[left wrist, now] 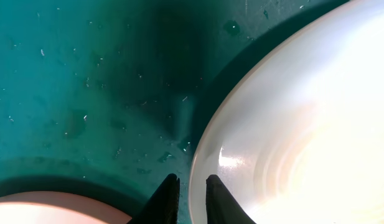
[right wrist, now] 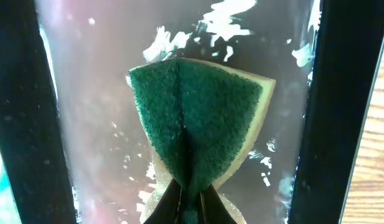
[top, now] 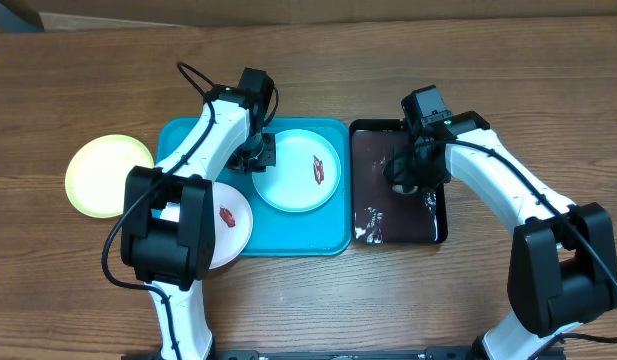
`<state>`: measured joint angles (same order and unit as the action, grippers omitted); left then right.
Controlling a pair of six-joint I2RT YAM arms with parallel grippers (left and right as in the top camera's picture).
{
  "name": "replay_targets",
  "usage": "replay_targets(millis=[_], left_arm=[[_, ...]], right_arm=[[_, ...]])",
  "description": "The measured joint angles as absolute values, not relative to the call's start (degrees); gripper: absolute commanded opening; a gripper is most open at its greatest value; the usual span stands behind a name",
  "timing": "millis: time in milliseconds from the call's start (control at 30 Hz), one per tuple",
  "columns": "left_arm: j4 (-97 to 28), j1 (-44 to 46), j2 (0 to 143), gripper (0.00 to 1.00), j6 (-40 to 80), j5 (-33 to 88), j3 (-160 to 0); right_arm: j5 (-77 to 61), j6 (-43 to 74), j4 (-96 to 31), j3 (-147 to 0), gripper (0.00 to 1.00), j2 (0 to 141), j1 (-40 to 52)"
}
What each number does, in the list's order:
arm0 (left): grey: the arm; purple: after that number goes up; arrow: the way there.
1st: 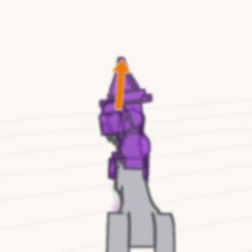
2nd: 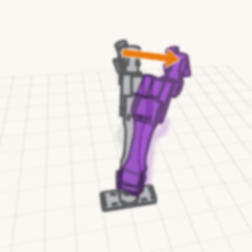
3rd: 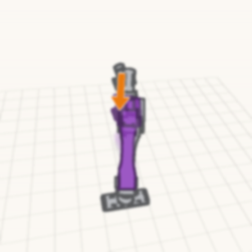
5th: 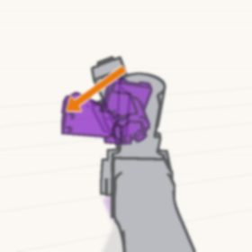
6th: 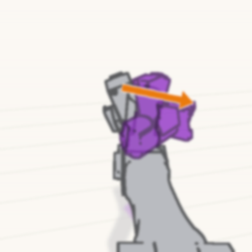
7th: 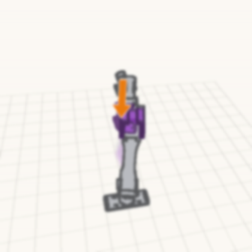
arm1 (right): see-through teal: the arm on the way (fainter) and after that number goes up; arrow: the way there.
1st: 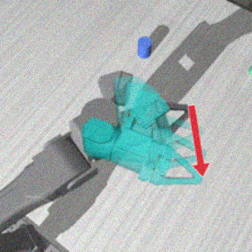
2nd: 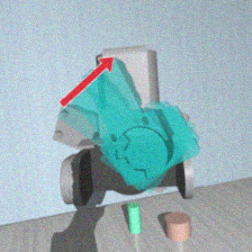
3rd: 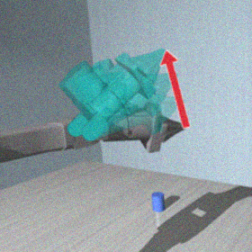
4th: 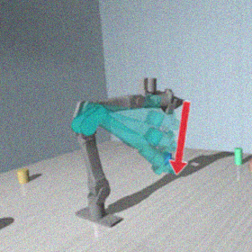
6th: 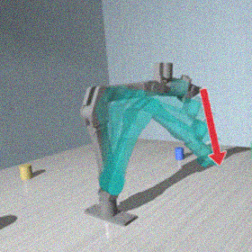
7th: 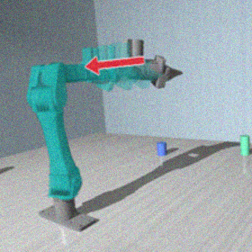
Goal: Clean dirty plates on tray and stack at the side
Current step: 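Lower the right gripper into the black tray and grasp the green sponge, then lift the sponge and carry it over the white plate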
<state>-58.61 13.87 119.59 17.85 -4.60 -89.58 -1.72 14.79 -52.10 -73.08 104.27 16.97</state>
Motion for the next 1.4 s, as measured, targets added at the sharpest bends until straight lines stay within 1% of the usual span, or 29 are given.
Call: replay_targets(millis=[200,267,300,400,700,1000,1233,1400], left_arm=[[-57.04,13.87,119.59,0.20,17.85,-4.60,-89.14],[-56.21,13.87,119.59,0.18,17.82,-4.60,-88.40],[-55.66,13.87,119.59,0.16,17.82,-4.60,-88.03],[-55.20,13.87,119.59,0.04,17.69,-4.60,-87.42],[-55.27,13.74,119.48,0.04,16.95,-4.56,-87.35],[-55.29,13.74,119.48,0.04,14.24,-4.56,-87.35],[-56.18,13.45,119.46,0.04,13.30,-4.58,-87.35],[-56.82,13.13,119.46,0.04,13.28,-4.56,-87.42]], right_arm=[[-3.92,14.76,-51.90,-73.08,0.04,104.27,16.97],[-4.34,14.76,-51.70,-73.08,0.04,104.27,16.97],[-4.51,14.79,-51.68,-73.08,0.04,104.27,16.97],[-5.48,14.79,-51.90,-73.08,0.04,104.27,16.97],[-8.84,14.85,-55.20,-73.08,0.04,104.27,17.58],[-4.51,15.59,-59.81,-74.06,0.04,104.31,19.53],[-2.00,15.79,-68.66,-83.79,0.04,104.42,19.66],[-1.50,16.01,-70.30,-88.07,0.04,104.42,20.64]])
